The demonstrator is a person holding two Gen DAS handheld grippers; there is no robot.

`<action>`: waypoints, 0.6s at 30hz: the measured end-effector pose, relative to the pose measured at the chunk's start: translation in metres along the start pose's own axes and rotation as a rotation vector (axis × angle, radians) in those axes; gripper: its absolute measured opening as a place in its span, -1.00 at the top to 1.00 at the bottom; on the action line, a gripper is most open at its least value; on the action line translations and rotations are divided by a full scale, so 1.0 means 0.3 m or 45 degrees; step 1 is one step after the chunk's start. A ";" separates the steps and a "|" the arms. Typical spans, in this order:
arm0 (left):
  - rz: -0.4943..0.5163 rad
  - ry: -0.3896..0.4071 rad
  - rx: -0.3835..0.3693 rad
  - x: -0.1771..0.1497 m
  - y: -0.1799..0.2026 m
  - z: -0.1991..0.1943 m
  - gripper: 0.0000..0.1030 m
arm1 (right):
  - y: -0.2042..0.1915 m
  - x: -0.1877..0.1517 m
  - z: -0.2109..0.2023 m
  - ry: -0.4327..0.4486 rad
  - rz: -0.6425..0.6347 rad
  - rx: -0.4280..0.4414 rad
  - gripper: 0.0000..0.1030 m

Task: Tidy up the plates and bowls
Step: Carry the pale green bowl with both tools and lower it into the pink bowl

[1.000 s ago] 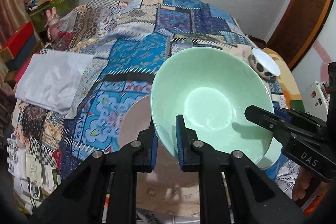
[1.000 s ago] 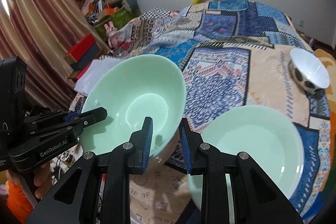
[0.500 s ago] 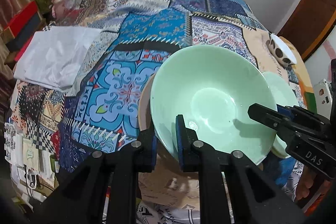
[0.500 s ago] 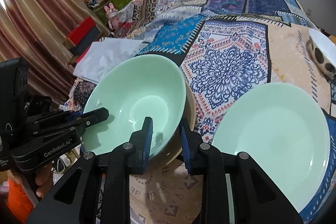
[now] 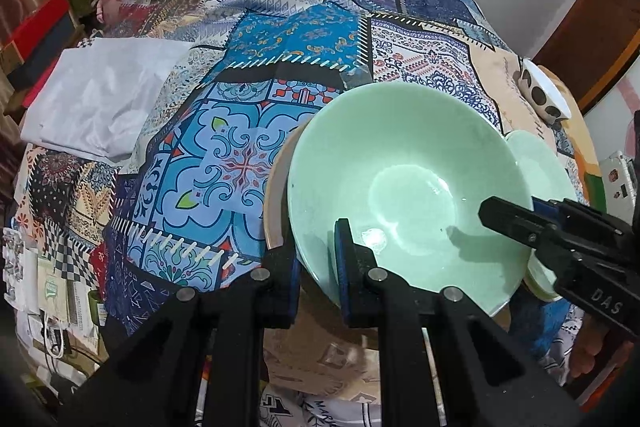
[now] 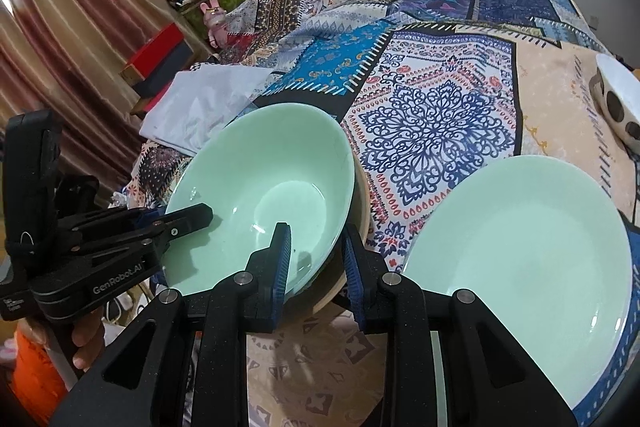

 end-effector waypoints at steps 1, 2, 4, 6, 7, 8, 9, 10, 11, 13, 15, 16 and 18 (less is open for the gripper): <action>0.004 0.001 0.006 0.001 0.001 0.000 0.71 | 0.000 0.000 -0.001 0.001 -0.012 -0.009 0.52; 0.004 0.000 0.009 0.002 0.002 0.001 0.71 | -0.002 -0.001 -0.005 0.007 -0.026 -0.023 0.49; 0.012 -0.003 0.024 0.002 0.004 0.004 0.71 | 0.001 -0.005 -0.013 0.020 -0.054 -0.064 0.49; 0.017 0.009 0.036 0.001 0.006 0.002 0.71 | 0.006 -0.008 -0.022 0.029 -0.065 -0.045 0.49; 0.024 0.011 0.041 0.001 0.009 0.002 0.72 | 0.006 -0.010 -0.023 0.025 -0.068 -0.040 0.49; 0.036 0.014 0.054 0.002 0.014 0.001 0.72 | 0.006 -0.009 -0.022 0.021 -0.071 -0.039 0.49; 0.047 0.015 0.068 0.002 0.020 0.002 0.72 | 0.004 -0.008 -0.021 0.021 -0.074 -0.039 0.49; 0.057 0.017 0.081 0.002 0.023 0.000 0.72 | 0.003 -0.007 -0.020 0.021 -0.076 -0.037 0.49; 0.079 0.018 0.105 0.003 0.031 -0.001 0.71 | 0.002 -0.008 -0.019 0.022 -0.072 -0.033 0.49; 0.100 0.023 0.134 0.003 0.038 -0.007 0.71 | 0.004 -0.010 -0.024 0.028 -0.062 -0.024 0.49; 0.115 0.024 0.155 0.003 0.044 -0.013 0.71 | 0.013 -0.013 -0.032 0.024 -0.051 -0.013 0.48; 0.122 0.021 0.164 0.003 0.046 -0.016 0.68 | 0.022 -0.013 -0.039 0.029 -0.044 -0.010 0.47; 0.135 0.013 0.167 0.007 0.052 -0.023 0.51 | 0.032 -0.011 -0.049 0.035 -0.037 -0.008 0.44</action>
Point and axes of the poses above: each gripper's, at about its wrist camera, not at the fingertips, and z roughly the way its jaws point, y to its right, x to its top, the point moved 4 cm from there along z, roughly the way its jaws point, and after that the axes turned 3 degrees about z, right-handed, at the moved point
